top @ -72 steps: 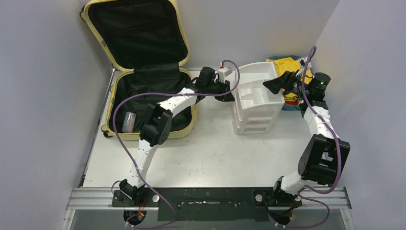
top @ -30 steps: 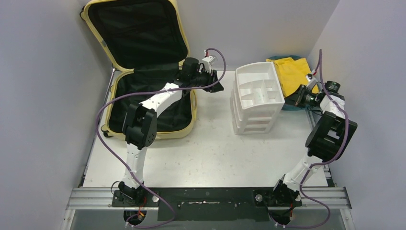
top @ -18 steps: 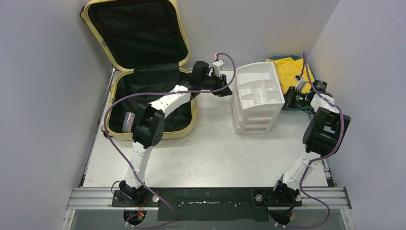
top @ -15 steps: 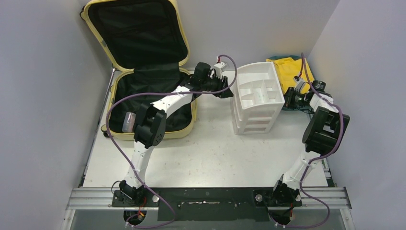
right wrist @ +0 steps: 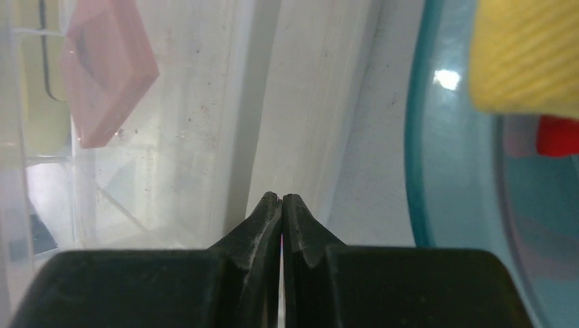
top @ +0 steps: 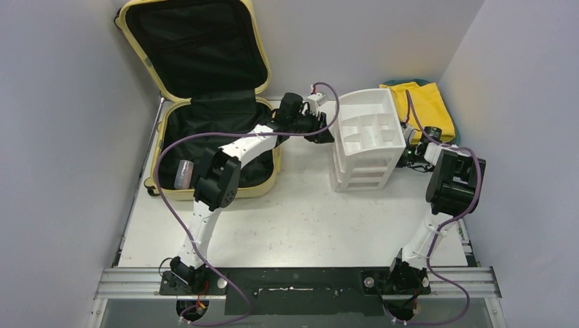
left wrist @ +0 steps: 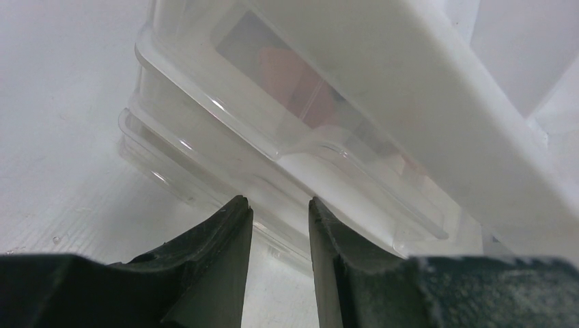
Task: Open, take out, and arrange the luggage
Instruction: Open the drawer in the storage box.
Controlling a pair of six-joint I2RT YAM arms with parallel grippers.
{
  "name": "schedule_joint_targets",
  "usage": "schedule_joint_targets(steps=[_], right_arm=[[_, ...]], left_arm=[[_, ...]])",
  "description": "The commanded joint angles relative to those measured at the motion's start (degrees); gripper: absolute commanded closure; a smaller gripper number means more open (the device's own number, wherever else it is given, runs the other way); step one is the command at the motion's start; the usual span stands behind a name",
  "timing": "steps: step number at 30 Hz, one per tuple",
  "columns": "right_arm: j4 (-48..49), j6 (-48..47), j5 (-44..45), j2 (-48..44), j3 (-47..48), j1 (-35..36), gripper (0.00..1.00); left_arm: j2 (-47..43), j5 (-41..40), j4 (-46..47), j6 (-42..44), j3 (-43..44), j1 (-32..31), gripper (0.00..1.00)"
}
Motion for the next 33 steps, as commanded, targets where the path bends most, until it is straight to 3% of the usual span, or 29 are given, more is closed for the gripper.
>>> schedule_joint_targets(steps=[1,8,12,20,33], right_arm=[[7.0,3.8,-7.6,1.3,-1.3,0.4,1.00],[8.3,7.3,-16.8,5.1,-1.0,0.7,1.00],[7.0,6.3,-17.1,5.7,-0.4,1.0,1.00],[-3.9,0.2,-2.8,3.6,4.4,1.0,0.97],[-9.8,-2.0,8.6,-3.0,6.6,0.3,0.81]], left_arm=[[-0.3,1.9,3.3,-1.0,1.8,-1.4,0.66],[-0.1,2.0,3.3,-0.9,0.6,-2.6,0.66],[0.0,1.8,3.3,-0.9,0.4,-3.0,0.66],[-1.2,-1.7,1.6,0.7,0.0,-3.0,0.66],[-2.1,-11.7,-3.2,2.8,-0.3,-2.5,0.66]])
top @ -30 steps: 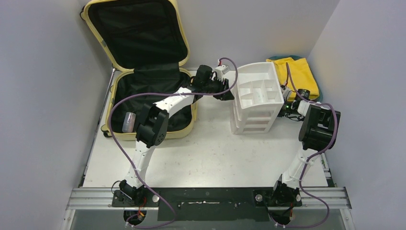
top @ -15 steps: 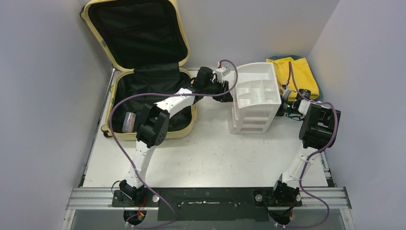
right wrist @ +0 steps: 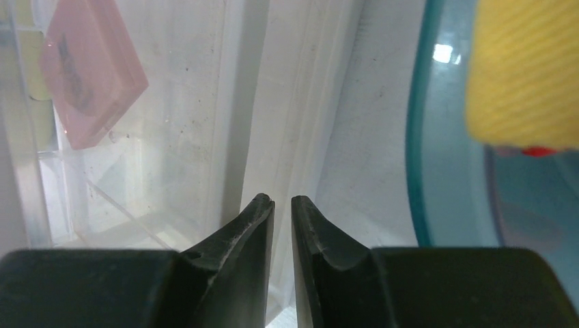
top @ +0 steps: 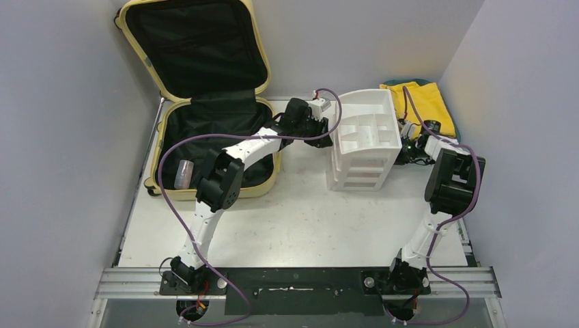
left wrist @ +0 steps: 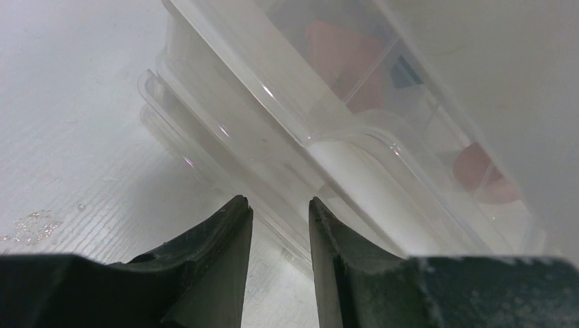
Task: Open, take out, and arrange the luggage
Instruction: Open the drawer in the storage box.
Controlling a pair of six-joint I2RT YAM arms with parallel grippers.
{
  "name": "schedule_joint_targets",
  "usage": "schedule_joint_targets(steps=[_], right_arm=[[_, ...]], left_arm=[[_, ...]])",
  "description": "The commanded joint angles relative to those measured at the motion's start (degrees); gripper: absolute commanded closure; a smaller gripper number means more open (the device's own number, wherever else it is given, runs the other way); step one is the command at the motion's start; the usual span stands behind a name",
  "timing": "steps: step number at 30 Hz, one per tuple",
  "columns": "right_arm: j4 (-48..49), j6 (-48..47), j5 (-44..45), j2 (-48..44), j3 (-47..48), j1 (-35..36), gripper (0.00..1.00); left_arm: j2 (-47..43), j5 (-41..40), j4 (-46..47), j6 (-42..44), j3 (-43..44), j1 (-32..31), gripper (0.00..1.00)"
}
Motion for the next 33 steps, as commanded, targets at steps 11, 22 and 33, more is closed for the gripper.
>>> schedule_joint_targets(steps=[11,22,33], right_arm=[[-3.7,-1.5,9.2,-8.8,5.3,-3.6,0.64],[-7.1,-3.0,12.0,-18.4,16.7,-5.2,0.00],[1.3,-0.7,12.3,-29.3,15.6,-4.1,0.00]], left_arm=[[-2.2,-6.7,-1.8,1.5,0.5,-0.8,0.66],[-0.8,-7.1,-3.6,1.6,2.4,-0.9,0.66],[1.0,-8.4,-5.4,1.6,4.9,-1.8,0.66]])
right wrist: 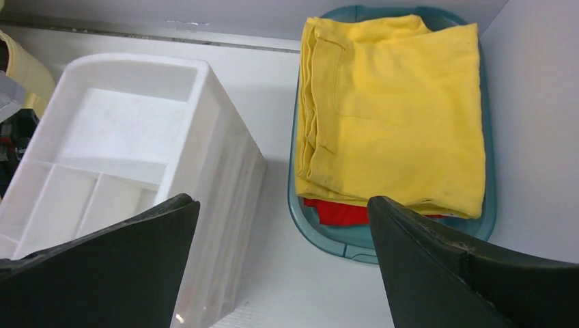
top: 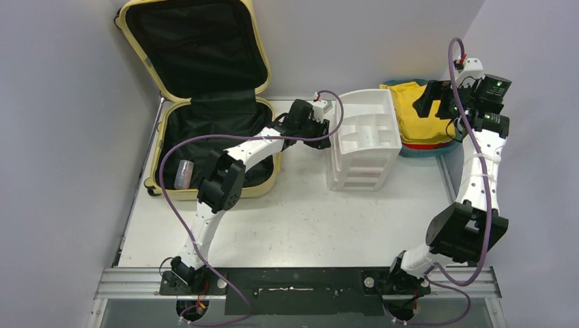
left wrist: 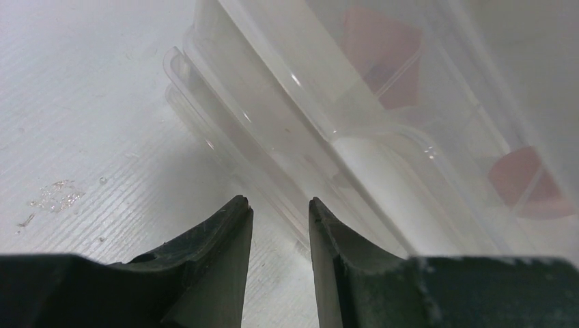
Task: Open, take out, and arrange the luggage
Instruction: Open the drawer in the storage box.
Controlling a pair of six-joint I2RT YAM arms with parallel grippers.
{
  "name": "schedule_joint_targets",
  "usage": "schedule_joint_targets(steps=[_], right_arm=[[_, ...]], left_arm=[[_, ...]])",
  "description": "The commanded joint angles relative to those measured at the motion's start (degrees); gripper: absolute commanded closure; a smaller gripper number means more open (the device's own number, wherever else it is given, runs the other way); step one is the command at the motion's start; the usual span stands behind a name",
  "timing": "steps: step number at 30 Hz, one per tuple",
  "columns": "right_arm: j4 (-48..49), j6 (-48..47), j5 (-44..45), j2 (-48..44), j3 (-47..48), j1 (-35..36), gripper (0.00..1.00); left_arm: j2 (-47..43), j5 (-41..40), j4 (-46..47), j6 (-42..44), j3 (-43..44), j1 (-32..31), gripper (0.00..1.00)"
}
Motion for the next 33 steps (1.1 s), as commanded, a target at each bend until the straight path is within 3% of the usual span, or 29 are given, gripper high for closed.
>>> schedule_joint_targets(steps=[1,9,18,33], right_arm=[[7.3,1.1,-2.2,-5.2,-3.5,1.2,0.00],[12.3,1.6,-6.1,-7.7,-9.4,3.9,0.00],[12.6,0.1,-3.5,-6.1,-12.4,6.7,0.00],[10.3,-3.7,2.7,-2.9,-12.5,8.9,0.00]], left_arm=[[1.2,-0.7,-0.1,0.5,3.8,-0.6,0.66],[2.6,-5.2,-3.2,2.7,6.4,-2.1,0.66],[4.0,-9.0,-5.4,4.0,7.7,-3.1,0.66],[3.8,-22.6,-12.1,7.9,9.7,-4.9,0.67]])
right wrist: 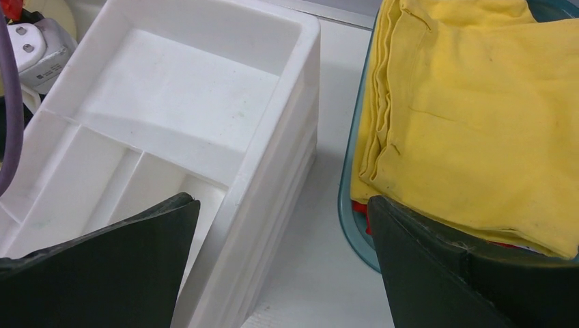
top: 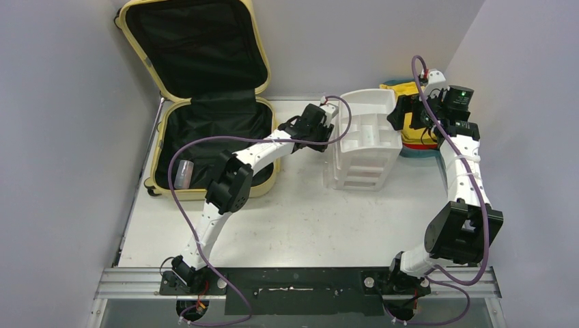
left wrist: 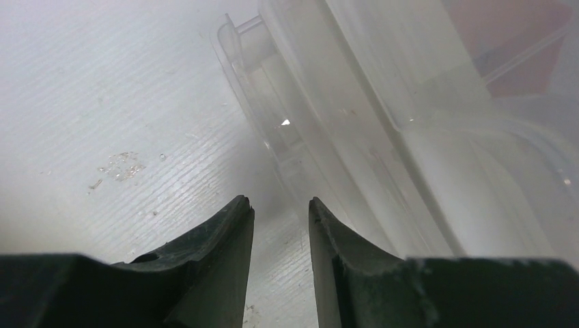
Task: Open, take out, and arrange the luggage
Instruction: Open the drawer in the storage box.
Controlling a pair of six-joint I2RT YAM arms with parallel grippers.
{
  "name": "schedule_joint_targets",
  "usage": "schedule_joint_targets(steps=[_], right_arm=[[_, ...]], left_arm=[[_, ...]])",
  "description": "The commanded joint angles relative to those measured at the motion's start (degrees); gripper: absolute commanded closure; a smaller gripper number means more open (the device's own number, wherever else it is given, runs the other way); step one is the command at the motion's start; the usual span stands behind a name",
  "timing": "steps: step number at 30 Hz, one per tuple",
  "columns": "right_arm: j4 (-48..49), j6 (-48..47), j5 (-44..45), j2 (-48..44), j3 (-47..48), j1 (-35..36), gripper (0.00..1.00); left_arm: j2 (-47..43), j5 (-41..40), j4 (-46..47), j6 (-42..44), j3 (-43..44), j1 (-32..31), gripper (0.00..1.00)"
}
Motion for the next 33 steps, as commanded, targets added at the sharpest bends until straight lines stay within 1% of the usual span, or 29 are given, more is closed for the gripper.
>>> schedule_joint_targets(steps=[1,10,16,19,26,33], right_arm=[[1.0,-1.8,2.3,0.3,0.2,0.5,0.00],[0.9,-2.5,2.9,0.2,0.0,0.5,0.00],[1.1,-2.9,3.5,-0.3,-0.2,0.5,0.00],[1.1,-3.1,3.7,-0.3,-0.3,0.5,0.00],[1.1,-3.2,3.7,0.0,-0.5,0.5,0.00],[1.1,-3.3,3.7,0.1,-0.5,0.5,0.00]], left_arm=[[-0.1,-6.5,-4.0,3.6,2.7,-1.2,0.68],[-1.8,-10.2,-7.2,4.5,1.3,-1.2,0.74],[-3.6,-12.6,-8.5,4.7,0.2,-1.3,0.89],[-4.7,-13.6,-8.8,4.6,-0.3,-1.2,0.93],[-6.8,-16.7,-9.9,5.2,-2.2,-1.2,0.98],[-8.2,-18.1,-10.3,5.9,-3.6,-0.4,1.00]])
